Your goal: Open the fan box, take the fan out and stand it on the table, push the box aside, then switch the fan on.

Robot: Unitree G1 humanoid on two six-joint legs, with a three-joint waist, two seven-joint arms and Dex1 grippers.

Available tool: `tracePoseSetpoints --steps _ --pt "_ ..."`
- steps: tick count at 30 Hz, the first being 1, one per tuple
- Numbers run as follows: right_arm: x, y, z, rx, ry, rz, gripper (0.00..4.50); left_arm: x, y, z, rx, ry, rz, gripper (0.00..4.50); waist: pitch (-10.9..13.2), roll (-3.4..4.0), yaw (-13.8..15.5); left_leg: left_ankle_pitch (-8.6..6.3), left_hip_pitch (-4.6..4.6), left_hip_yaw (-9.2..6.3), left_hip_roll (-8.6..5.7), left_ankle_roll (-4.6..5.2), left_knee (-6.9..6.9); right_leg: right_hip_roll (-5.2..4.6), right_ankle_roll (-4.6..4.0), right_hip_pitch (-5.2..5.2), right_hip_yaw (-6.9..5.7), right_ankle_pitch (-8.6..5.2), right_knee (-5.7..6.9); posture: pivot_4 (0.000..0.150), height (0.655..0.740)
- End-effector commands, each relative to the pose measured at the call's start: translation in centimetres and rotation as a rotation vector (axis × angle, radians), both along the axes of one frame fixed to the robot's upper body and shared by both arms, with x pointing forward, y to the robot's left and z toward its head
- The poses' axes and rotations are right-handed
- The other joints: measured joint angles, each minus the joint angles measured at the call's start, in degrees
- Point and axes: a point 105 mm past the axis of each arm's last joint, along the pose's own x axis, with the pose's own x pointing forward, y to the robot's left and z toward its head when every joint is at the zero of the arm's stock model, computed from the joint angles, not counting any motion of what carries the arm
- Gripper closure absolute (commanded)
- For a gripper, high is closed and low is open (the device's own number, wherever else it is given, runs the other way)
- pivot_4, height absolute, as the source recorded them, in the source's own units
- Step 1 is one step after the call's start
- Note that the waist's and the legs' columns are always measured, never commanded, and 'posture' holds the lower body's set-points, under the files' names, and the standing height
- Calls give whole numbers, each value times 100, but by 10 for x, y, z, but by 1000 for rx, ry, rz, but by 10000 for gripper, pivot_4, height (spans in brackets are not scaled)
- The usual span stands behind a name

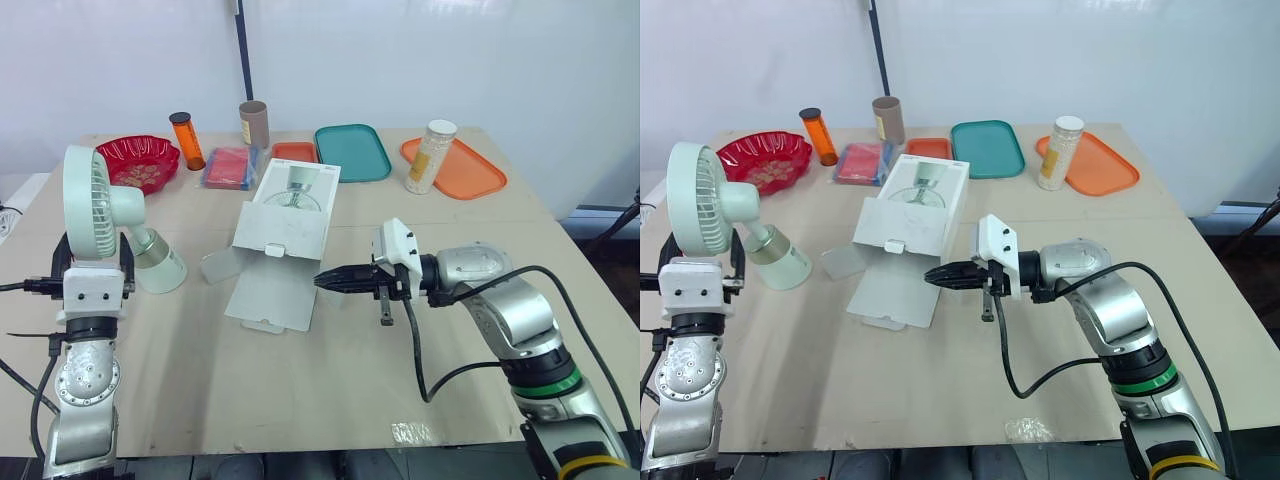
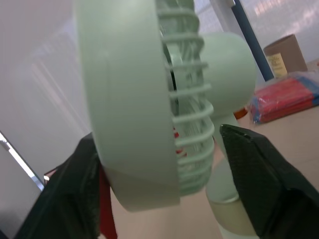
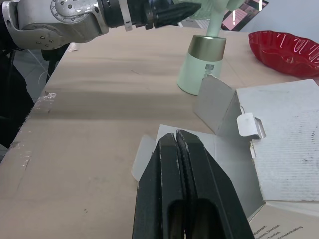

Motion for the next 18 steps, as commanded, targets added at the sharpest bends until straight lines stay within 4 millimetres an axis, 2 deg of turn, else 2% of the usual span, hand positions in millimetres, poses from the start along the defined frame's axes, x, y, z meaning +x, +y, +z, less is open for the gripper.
tracePoseSetpoints --steps 1,7,18 --pt "-5 3 9 13 -45 17 45000 -2 5 10 6 -41 28 1679 0 0 0 0 -2 0 0 0 0 0 1 -1 0 0 -1 1500 7400" --pt "-4 3 10 10 -48 15 45000 -3 7 11 10 -53 42 1679 0 0 2 0 -6 -1 0 0 0 -1 0 -4 -1 0 -2 1500 7400" --pt "-4 3 12 17 -53 27 45000 -33 -4 31 8 -138 54 1679 1 -3 2 0 -9 -2 0 0 -1 -1 1 -6 -1 0 -5 1500 7400"
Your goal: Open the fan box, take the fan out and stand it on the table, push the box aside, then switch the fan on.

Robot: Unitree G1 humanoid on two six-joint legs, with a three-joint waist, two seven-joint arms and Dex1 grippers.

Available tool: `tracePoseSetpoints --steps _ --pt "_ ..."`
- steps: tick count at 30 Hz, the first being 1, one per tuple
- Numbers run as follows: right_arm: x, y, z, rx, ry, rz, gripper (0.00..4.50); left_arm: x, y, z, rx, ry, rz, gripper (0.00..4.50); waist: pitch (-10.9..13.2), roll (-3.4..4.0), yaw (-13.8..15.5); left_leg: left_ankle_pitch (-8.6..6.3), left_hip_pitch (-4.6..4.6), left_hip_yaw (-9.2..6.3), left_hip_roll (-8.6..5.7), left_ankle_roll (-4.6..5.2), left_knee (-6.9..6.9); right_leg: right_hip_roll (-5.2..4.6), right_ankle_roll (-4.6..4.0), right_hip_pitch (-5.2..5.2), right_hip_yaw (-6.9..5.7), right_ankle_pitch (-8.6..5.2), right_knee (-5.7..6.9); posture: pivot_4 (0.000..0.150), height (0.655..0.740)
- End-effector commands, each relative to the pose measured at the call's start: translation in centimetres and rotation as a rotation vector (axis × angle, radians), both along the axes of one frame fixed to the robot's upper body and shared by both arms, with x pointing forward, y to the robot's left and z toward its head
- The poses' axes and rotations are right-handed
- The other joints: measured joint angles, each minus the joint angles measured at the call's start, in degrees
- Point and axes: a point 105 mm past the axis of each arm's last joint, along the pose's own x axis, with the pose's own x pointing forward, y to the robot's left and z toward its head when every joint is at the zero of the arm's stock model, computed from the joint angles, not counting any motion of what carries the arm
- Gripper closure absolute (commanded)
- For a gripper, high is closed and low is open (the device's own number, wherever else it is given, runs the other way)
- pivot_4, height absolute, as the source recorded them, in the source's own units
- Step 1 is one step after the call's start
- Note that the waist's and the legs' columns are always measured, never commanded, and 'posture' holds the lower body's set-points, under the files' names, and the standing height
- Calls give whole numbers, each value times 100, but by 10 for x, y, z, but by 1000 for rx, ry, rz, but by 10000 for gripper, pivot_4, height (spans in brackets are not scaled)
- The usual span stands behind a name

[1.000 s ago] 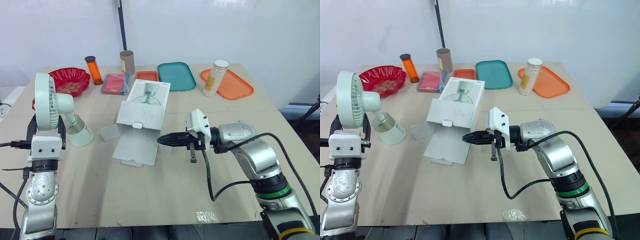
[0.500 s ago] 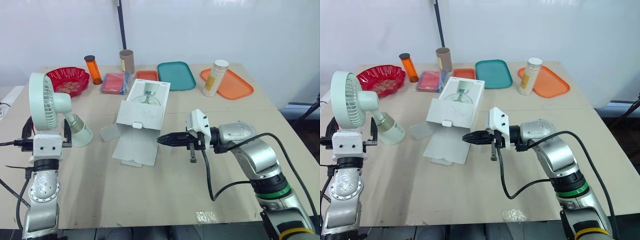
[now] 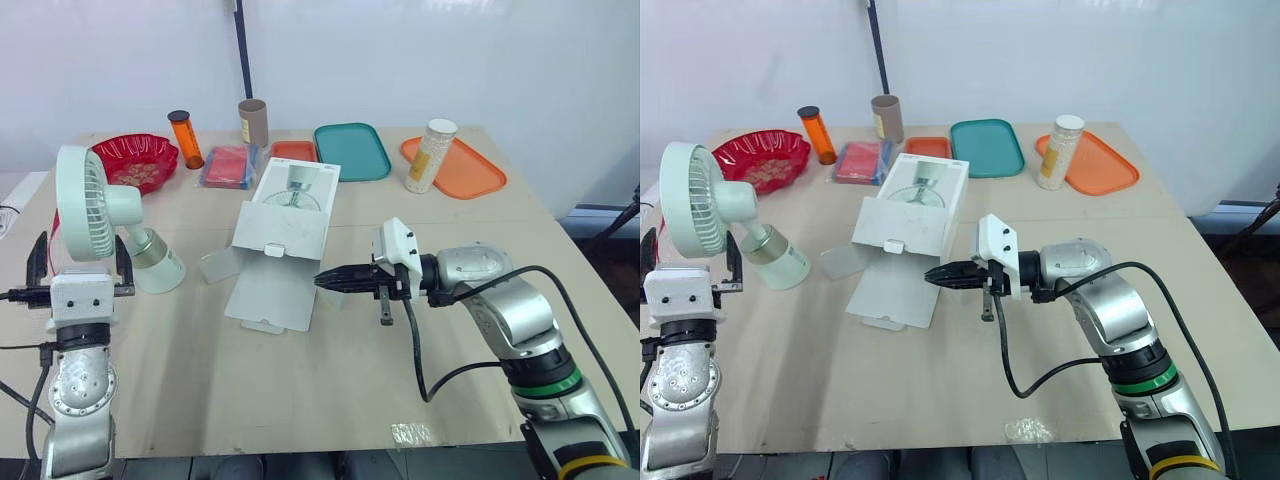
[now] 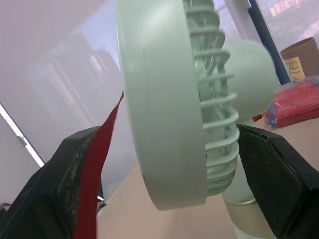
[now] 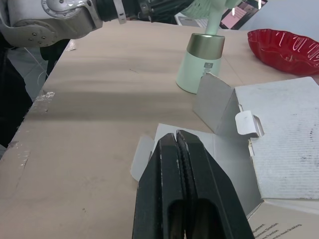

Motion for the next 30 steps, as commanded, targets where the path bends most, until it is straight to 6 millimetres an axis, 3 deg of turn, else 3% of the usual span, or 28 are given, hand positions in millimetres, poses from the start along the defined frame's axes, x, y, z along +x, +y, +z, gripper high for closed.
tracePoseSetpoints --steps 1,12,19,23,27,30 --pt "-4 4 13 23 -52 28 45000 -15 -2 16 6 -62 16 1679 0 0 0 0 0 0 0 0 0 0 0 0 0 0 0 1500 7400" --pt "1 10 35 141 -43 27 45000 -33 -5 18 29 -55 24 1679 0 -3 -3 0 0 0 0 0 0 2 0 0 0 0 -2 1500 7400" --pt "5 10 44 186 -41 9 45000 -37 -53 27 197 -43 -200 1679 1 -3 -4 0 -3 0 1 0 0 3 0 -1 0 0 -4 1500 7400" --pt "5 11 46 199 -41 0 45000 -32 -64 22 187 5 -295 1679 1 -3 -4 0 -2 0 1 0 -1 3 0 0 2 0 -5 1500 7400" --pt "3 12 46 197 -41 -12 45000 -21 -77 11 136 98 -461 1679 1 -3 -5 0 -3 0 2 0 -1 4 0 -1 1 -1 -4 1500 7400" --pt "1 10 43 176 -51 -35 45000 -20 -99 -8 64 246 -706 1679 2 -2 -7 0 -3 0 2 0 -1 4 0 -1 2 -1 -5 1500 7400"
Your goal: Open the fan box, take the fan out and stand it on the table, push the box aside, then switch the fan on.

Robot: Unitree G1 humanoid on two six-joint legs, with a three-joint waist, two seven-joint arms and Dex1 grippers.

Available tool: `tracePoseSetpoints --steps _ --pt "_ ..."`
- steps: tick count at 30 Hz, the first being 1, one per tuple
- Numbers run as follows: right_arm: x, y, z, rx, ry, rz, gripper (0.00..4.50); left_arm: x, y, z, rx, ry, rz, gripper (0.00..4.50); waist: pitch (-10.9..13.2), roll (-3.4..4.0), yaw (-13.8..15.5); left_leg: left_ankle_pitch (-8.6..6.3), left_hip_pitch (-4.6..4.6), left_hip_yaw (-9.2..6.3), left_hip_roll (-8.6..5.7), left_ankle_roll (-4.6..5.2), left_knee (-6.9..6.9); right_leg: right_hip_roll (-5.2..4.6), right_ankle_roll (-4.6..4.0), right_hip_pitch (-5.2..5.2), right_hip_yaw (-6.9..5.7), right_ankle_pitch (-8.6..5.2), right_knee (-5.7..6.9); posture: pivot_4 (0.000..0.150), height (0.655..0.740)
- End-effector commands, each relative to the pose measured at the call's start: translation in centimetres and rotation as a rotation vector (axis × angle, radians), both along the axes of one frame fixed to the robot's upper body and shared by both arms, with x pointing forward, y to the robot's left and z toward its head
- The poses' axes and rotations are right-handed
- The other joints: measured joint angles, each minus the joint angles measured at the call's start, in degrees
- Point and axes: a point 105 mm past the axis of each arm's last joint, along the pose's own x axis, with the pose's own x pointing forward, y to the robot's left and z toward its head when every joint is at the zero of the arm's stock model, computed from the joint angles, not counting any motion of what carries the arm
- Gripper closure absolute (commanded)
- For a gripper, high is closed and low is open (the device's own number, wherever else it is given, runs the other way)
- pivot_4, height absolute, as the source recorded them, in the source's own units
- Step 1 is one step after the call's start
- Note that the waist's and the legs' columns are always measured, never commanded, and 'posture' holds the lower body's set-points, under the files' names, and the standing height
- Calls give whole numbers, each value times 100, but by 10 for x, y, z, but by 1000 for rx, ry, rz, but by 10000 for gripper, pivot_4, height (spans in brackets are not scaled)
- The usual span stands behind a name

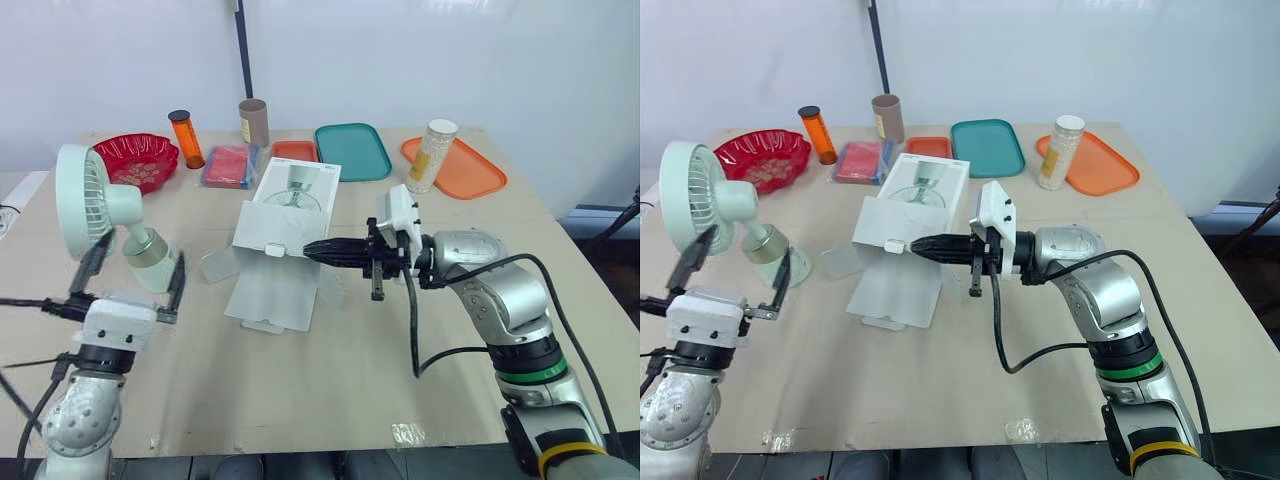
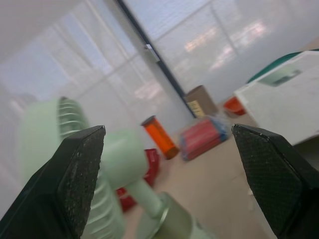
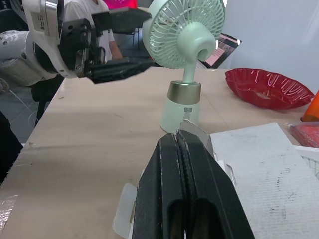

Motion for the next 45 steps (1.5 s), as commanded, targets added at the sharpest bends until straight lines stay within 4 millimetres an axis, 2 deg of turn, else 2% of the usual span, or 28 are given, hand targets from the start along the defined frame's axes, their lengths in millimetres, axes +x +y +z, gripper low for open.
tracePoseSetpoints --steps 1,2,5,6,7,11,13,17,21,24,33,41,45 --pt "-9 -4 10 5 -60 -11 45000 -3 -26 -18 -70 186 -278 1679 0 0 0 0 0 0 0 0 -1 0 1 -1 0 -1 0 1500 7400" --pt "-10 -5 10 4 -62 -16 45000 -4 -29 -22 -86 222 -321 1679 1 1 -1 0 -1 0 1 0 -2 0 1 -1 -1 -2 0 1500 7400" --pt "-10 -13 9 4 -59 -66 36422 0 -29 -34 -86 312 -412 0 2 2 -1 -1 -1 0 1 1 -3 0 1 -2 0 -6 0 1500 7400" --pt "-11 -15 8 -1 -58 -82 32031 0 -30 -39 -92 356 -458 0 2 2 -1 -1 -1 0 1 2 -2 1 0 -3 0 -6 1 1500 7400" --pt "-12 -19 7 -2 -58 -97 25546 0 -32 -42 -91 381 -491 0 2 2 -1 -1 0 0 1 2 -2 2 0 -3 0 -6 1 1500 7400" --pt "-10 -26 -4 -38 -64 -219 11113 1 -38 -54 -111 493 -623 0 1 1 -1 -1 -1 0 0 2 -2 2 2 -1 0 -10 -3 1500 7400" --pt "-6 -28 -11 -55 -27 -301 3944 4 -39 -53 -118 506 -653 0 2 2 -1 -1 -2 0 1 2 -2 1 2 -2 1 -11 -2 1500 7400" --pt "-6 -25 -28 -74 59 -376 3944 10 -42 -44 -116 503 -708 0 2 1 -6 -1 -2 0 3 2 -2 4 -1 -4 2 -10 -1 1500 7400" --pt "5 -23 -37 -83 125 -477 3944 7 -48 -40 -111 510 -758 0 2 1 -7 -1 -2 0 3 1 -2 5 -1 -4 4 -11 -1 1500 7400" --pt "18 -24 -41 -82 186 -584 3944 5 -52 -42 -103 522 -776 0 2 2 -8 -1 -3 0 2 1 -2 4 0 -5 3 -12 -1 1500 7400" --pt "34 -14 -52 -111 294 -690 3944 7 -57 -56 -94 560 -756 0 2 2 -8 -1 -4 0 4 2 -3 6 -2 -7 4 -12 -1 1500 7400" --pt "57 -2 -55 -130 331 -784 3944 10 -46 -67 -101 549 -671 0 2 4 -16 -1 -5 0 5 2 -6 7 -5 -12 5 -12 -1 1500 7400" --pt "59 2 -57 -136 352 -801 3944 7 -43 -72 -96 551 -659 0 2 4 -15 -1 -9 0 3 2 -6 4 -3 -14 5 -13 -1 1500 7400"
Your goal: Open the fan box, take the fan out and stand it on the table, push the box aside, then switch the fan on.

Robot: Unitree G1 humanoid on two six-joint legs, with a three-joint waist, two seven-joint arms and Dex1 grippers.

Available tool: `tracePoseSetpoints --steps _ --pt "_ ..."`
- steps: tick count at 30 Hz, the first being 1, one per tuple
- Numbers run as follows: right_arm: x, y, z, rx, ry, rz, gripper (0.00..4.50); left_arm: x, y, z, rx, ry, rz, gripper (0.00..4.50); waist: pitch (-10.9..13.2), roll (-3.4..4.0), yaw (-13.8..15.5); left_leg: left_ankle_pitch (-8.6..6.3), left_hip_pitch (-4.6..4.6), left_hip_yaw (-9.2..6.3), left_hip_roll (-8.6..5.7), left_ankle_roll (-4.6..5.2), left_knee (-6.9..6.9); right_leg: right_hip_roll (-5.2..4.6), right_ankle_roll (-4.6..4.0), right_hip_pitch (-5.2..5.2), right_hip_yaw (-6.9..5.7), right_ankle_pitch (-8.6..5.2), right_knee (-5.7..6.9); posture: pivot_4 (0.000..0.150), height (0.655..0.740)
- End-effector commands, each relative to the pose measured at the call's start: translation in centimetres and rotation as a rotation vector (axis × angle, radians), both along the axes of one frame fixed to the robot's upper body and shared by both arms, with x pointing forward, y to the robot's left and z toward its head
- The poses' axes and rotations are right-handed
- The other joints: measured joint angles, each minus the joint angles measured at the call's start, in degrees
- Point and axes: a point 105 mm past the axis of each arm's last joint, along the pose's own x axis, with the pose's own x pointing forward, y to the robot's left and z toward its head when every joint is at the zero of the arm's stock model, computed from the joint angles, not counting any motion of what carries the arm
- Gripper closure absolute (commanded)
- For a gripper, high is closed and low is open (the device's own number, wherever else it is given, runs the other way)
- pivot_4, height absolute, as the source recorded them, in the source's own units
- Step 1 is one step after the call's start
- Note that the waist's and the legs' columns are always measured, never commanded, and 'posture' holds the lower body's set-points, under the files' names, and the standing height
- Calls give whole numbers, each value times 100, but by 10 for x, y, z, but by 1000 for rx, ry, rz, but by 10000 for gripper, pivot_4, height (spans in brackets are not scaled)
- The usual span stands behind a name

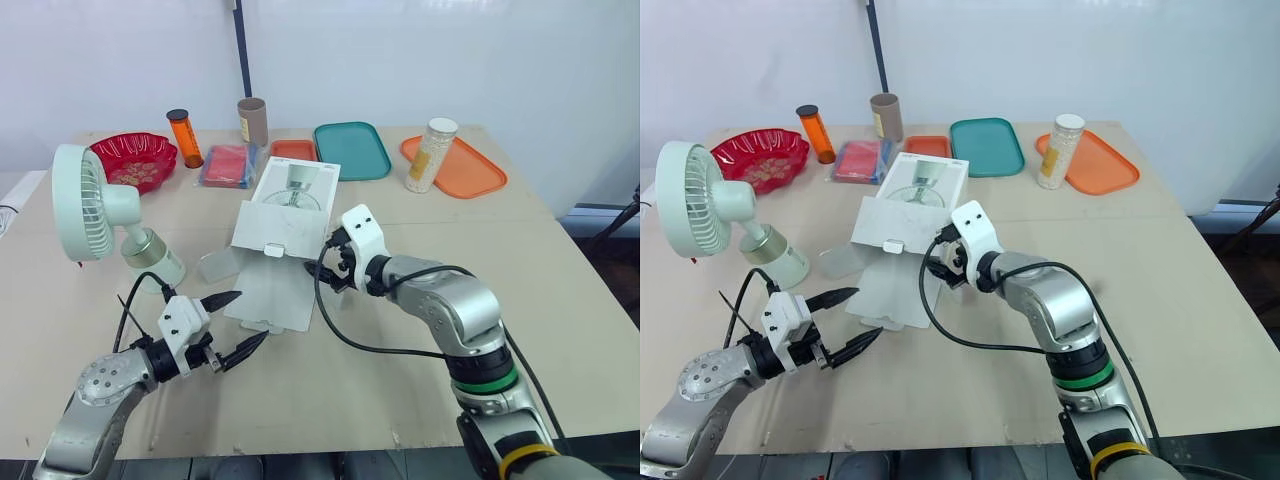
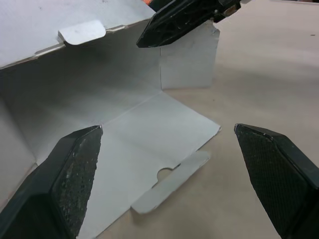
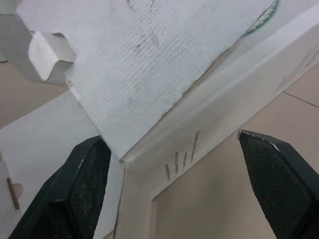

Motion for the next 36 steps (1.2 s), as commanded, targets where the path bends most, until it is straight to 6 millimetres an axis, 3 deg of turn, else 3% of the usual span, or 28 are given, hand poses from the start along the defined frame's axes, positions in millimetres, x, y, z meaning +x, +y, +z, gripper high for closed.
tracePoseSetpoints --steps 1,3,4,5,7,8,11,13,27,31,36 --pt "2 2 11 7 -28 -10 3944 0 6 4 7 -38 20 0 0 0 0 0 0 0 0 0 0 1 0 0 0 0 0 1500 7400" --pt "3 1 10 -3 -24 -18 11324 0 8 2 13 -41 22 0 0 0 0 0 1 0 1 0 0 1 0 0 0 0 0 1500 7400" --pt "3 1 9 -6 -20 -20 12945 1 8 1 14 -43 24 0 0 1 -1 0 1 0 0 0 0 1 0 0 0 0 0 1500 7400" --pt "3 0 9 -9 -17 -22 20469 1 8 1 14 -45 25 0 0 1 -1 0 1 0 0 0 0 1 0 0 0 0 0 1500 7400" --pt "5 -3 8 -22 -18 -35 24722 1 8 0 13 -46 25 0 0 1 -1 0 1 0 0 0 0 1 0 0 0 0 0 1500 7400" --pt "5 -4 8 -26 -20 -40 30112 1 8 -1 13 -47 25 0 0 1 -1 0 1 0 0 0 0 1 0 0 0 0 0 1500 7400" --pt "4 -3 8 -34 -36 -25 40835 0 6 -6 14 -43 29 0 0 1 -1 0 1 0 0 0 0 1 0 0 0 0 0 1500 7400" --pt "3 -3 6 -43 -35 -14 43884 -1 5 -8 10 -41 34 0 0 1 -4 0 1 0 0 0 0 1 0 0 0 0 0 1500 7400" --pt "9 -17 0 -79 -27 -57 43884 -4 5 -13 10 -43 52 0 0 1 -3 0 2 0 1 0 -1 2 -1 0 0 0 0 1500 7400" --pt "13 -34 4 -79 -33 -114 43884 -5 5 -13 10 -42 49 0 0 1 -2 0 2 0 1 0 -1 1 -1 1 0 0 0 1500 7400" --pt "10 -76 16 -89 -53 -228 43884 -2 4 -12 10 -41 31 0 0 1 13 0 -2 0 -3 0 -1 -2 4 1 0 -3 -2 1500 7400"
